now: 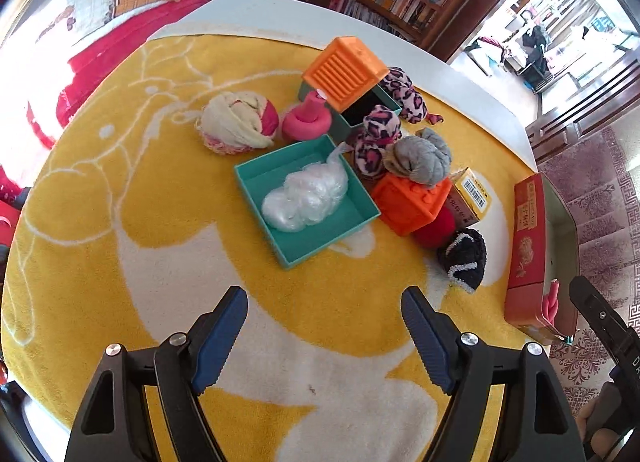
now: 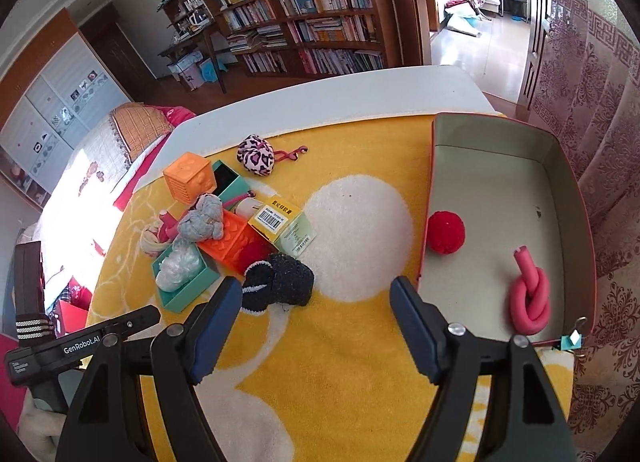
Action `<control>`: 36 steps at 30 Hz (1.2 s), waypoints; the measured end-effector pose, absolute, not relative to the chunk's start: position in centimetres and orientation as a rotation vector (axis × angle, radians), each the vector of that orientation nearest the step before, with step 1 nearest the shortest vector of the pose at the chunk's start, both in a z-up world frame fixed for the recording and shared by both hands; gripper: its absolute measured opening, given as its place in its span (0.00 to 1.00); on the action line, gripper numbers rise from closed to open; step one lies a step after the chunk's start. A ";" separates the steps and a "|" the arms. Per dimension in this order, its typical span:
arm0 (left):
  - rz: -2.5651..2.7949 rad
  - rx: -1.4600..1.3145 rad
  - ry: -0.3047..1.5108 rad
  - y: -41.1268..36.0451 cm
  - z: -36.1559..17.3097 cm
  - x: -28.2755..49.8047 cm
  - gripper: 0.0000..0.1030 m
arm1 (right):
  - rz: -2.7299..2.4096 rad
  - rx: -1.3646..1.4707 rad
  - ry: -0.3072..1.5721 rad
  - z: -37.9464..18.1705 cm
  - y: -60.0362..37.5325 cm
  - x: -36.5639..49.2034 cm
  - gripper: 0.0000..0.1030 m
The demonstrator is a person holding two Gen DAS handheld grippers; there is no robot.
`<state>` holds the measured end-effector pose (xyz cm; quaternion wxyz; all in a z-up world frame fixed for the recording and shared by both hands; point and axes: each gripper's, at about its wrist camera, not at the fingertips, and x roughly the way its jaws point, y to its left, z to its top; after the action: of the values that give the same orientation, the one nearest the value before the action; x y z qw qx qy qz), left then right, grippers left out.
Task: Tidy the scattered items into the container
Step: 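Open both grippers in the tin and withdraw toward the toys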
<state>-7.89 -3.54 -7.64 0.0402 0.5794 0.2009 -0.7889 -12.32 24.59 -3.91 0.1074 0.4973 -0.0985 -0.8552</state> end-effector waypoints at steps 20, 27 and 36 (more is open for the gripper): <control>-2.376 1.745 0.646 -14.4 -9.6 -9.9 0.79 | -2.355 1.471 -0.149 -5.8 11.9 -13.6 0.77; -2.350 1.761 0.661 -17.5 -10.5 -10.6 0.79 | -2.273 1.500 -0.134 -7.7 7.1 -15.4 0.77; -2.369 1.789 0.674 -19.2 -11.1 -12.6 0.79 | -2.228 1.585 -0.096 -10.8 3.6 -17.6 0.69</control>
<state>-12.64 -19.20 -11.15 0.0488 0.5870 0.2213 -0.7772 -17.57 3.60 -10.78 0.2012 0.5675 -0.0343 -0.7977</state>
